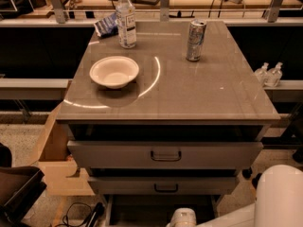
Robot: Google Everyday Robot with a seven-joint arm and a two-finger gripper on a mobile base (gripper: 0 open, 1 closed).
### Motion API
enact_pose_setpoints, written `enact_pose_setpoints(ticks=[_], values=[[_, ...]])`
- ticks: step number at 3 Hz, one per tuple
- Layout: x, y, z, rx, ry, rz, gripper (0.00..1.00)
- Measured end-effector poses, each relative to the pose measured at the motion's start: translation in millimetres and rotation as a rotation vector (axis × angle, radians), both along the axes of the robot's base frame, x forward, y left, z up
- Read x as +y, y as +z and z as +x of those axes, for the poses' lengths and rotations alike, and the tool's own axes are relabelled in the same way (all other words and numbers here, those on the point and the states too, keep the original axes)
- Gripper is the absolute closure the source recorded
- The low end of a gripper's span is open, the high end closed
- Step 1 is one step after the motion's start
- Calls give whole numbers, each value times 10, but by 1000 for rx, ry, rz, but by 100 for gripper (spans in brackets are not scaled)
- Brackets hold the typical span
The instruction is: Open bottom drawer
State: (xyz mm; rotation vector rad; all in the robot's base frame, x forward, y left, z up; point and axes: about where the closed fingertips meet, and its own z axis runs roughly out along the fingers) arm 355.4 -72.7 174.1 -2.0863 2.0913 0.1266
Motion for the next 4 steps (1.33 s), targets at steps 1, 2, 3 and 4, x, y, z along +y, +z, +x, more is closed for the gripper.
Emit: enact_pose_setpoints(ticks=[1, 2, 3, 4], values=[[-11, 106, -121, -11, -10, -2, 100], [-92, 429, -272, -62, -23, -22, 100], [-211, 812, -235, -113, -12, -44, 100], [-317, 1011, -102, -155, 3, -59, 100]])
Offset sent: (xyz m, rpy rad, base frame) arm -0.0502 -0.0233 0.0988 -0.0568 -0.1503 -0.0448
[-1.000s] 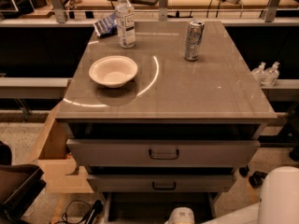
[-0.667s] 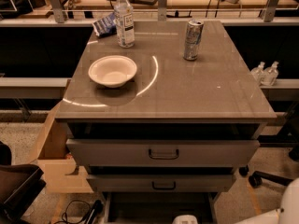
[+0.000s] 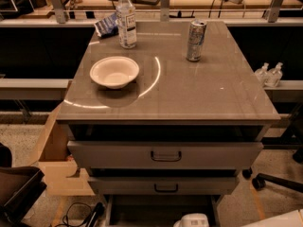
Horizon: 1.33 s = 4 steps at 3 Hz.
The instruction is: Open bottom drawer
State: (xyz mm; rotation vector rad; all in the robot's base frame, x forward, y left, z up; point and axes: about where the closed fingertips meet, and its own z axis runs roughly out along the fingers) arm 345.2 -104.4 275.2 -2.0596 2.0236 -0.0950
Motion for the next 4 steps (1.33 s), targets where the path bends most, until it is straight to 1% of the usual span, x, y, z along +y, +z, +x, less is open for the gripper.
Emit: enact_pose_setpoints(ticks=[1, 4], values=[[-101, 6, 192, -38, 22, -13, 100], [-479, -598, 819, -136, 53, -17, 100]])
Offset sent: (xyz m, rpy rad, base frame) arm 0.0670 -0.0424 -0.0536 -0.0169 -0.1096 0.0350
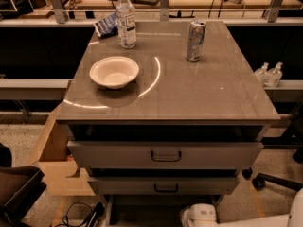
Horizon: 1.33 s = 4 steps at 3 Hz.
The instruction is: Open bottom drawer
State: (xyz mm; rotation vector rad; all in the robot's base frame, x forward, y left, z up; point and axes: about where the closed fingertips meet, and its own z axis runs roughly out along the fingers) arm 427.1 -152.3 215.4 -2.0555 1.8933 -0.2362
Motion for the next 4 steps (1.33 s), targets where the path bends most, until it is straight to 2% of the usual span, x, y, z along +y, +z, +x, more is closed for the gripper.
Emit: enact_pose_setpoints(ticks=[1, 2, 3, 4], values=[[-54, -172, 186, 3, 8, -7, 100], [-162, -457, 254, 99, -3, -72, 100], [-239, -572, 105, 219, -18, -146, 100], [-327, -564, -245, 314, -70, -185, 100]])
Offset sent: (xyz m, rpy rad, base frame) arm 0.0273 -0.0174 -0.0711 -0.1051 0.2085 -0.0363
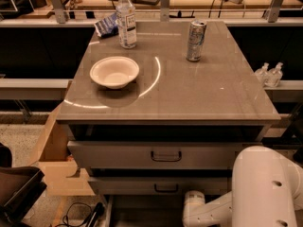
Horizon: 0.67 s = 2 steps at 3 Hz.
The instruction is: Open bottom drawer
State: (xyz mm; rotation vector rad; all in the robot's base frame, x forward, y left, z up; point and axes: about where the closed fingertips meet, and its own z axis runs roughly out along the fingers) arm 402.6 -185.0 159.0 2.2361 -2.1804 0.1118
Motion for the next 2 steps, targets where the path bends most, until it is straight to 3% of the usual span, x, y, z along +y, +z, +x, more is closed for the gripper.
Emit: enact_pose_setpoints(ticks=[1, 2], values=[[-82, 75, -459, 50, -66, -19, 100], [-106, 105, -1030, 84, -148, 7, 100]])
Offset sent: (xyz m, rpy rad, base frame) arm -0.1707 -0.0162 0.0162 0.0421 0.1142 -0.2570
